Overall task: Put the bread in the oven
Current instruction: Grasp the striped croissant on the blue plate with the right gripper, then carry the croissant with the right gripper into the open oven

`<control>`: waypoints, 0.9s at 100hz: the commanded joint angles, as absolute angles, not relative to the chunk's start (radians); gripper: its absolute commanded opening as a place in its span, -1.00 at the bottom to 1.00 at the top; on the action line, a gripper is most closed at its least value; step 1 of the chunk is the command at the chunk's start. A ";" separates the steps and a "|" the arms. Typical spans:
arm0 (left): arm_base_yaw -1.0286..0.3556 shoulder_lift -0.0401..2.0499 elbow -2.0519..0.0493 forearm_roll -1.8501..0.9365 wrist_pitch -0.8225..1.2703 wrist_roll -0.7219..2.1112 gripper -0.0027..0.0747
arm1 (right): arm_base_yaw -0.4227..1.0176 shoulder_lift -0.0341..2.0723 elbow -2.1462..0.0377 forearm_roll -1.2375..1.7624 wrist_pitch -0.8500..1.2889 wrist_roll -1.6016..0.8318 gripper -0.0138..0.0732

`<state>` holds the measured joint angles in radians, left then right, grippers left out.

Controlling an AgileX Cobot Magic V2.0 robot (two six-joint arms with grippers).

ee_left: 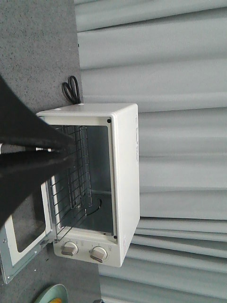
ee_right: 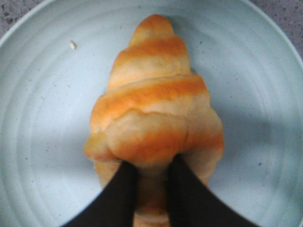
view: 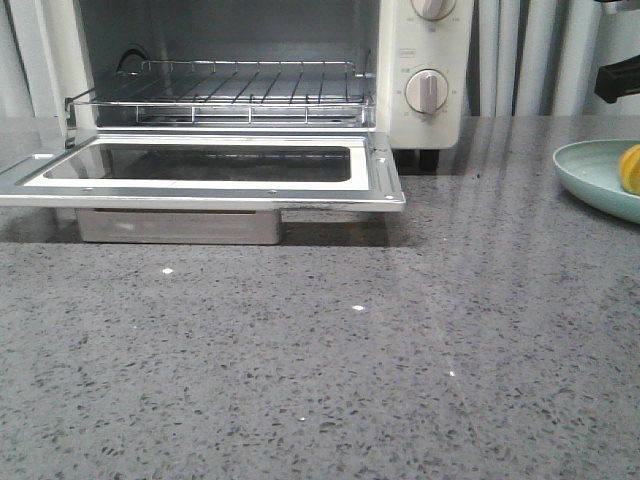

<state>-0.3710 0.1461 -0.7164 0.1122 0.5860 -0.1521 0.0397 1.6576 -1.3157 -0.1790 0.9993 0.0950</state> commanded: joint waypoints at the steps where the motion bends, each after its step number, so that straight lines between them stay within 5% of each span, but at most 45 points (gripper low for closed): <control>1: -0.368 0.162 -0.744 0.115 0.508 -0.160 -0.99 | 0.038 1.633 -1.343 -0.201 1.007 0.091 -0.85; 44: -0.317 0.162 -0.807 0.233 0.560 -0.191 -0.99 | 0.125 1.467 -1.437 -0.201 1.162 0.049 -0.84; 90: -0.059 0.162 -0.814 0.158 0.478 -0.191 -0.99 | 0.495 1.243 -1.485 -0.078 1.272 0.000 -0.84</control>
<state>-0.0715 0.1446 -0.7879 0.1695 0.5666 -0.1815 0.4293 1.2811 -1.4526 -0.0820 1.2472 0.0209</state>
